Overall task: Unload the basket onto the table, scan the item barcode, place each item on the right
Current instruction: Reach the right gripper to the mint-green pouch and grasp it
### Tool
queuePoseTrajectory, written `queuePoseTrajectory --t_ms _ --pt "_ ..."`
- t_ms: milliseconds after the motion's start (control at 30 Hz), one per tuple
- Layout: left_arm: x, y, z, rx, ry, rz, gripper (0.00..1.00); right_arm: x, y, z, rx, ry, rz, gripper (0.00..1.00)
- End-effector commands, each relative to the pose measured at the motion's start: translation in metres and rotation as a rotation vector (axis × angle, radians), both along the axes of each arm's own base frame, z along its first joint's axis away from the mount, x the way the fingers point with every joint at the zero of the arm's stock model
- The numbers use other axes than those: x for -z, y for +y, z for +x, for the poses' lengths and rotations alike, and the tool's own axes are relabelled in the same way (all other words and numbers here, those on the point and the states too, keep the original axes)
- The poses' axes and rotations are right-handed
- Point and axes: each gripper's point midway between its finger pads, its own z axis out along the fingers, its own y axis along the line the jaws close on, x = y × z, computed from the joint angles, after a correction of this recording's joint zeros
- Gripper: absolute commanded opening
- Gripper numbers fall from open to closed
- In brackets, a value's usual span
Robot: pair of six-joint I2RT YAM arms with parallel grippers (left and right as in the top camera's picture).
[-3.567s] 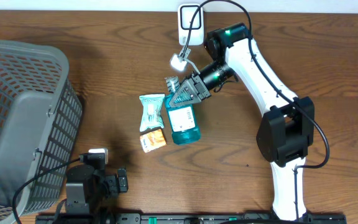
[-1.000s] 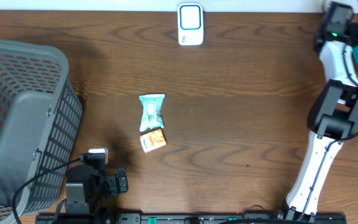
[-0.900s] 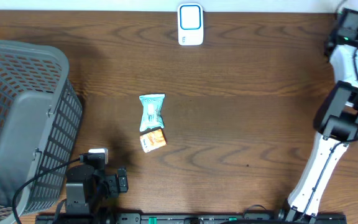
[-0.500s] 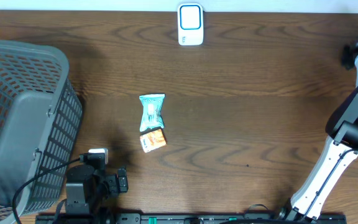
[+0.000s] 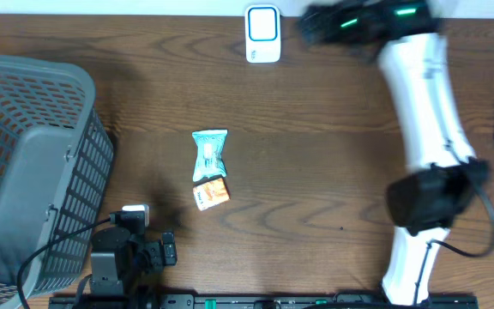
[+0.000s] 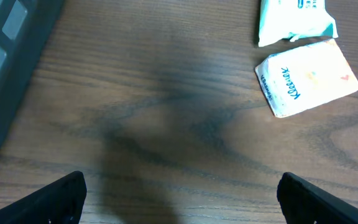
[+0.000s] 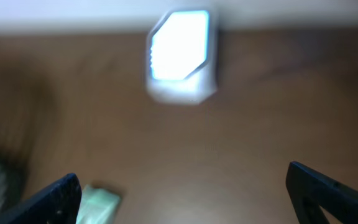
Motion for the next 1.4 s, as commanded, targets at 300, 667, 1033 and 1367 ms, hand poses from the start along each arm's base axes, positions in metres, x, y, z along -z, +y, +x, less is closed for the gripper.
queuePoseTrajectory --t_ms 300,667,1033,1367 --pt "-0.003 0.001 0.0 -0.005 -0.008 0.001 0.98 0.164 0.197 -0.145 -0.381 0.162 -0.448 0.38" --pt "-0.003 0.001 0.0 -0.005 -0.008 0.001 0.98 0.229 0.22 -0.195 -0.502 0.314 -0.479 0.17" --pt "-0.003 0.001 0.0 -0.005 -0.008 0.001 0.98 0.176 0.126 -0.153 -0.327 0.226 -0.803 0.34" --pt "-0.003 0.001 0.0 -0.005 -0.008 0.001 0.98 0.109 0.105 -0.127 -0.318 0.185 -0.584 0.53"
